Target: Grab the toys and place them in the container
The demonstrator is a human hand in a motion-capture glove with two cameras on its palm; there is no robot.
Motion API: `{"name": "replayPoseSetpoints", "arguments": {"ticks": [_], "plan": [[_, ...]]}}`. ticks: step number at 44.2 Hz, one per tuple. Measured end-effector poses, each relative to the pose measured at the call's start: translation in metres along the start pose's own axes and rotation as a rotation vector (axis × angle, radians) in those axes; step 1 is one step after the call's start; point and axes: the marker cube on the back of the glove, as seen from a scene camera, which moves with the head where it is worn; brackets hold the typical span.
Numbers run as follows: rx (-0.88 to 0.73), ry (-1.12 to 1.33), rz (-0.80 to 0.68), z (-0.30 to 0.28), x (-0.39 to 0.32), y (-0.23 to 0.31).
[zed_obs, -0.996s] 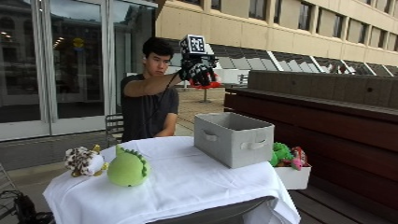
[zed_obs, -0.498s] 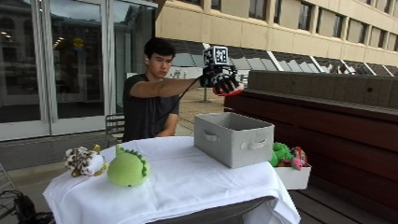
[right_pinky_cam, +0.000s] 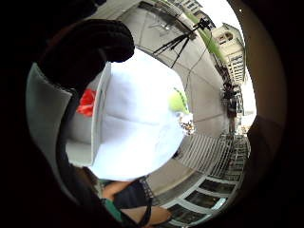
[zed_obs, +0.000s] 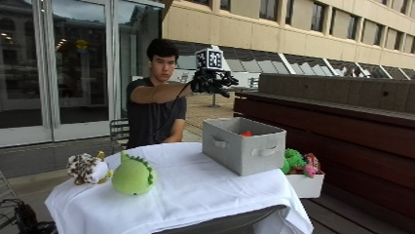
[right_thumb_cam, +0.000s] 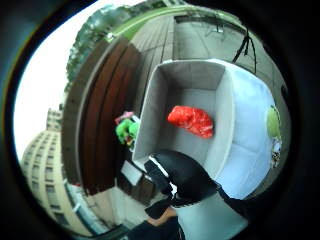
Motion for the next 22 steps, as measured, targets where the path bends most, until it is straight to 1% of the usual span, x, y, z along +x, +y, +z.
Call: {"name": "replayPoseSetpoints", "arguments": {"ticks": [14, 22], "plan": [[0.051, 0.033, 0.135, -0.023, 0.121, -0.003], [0.03, 0.025, 0.196, -0.01, 0.202, -0.015]]}}
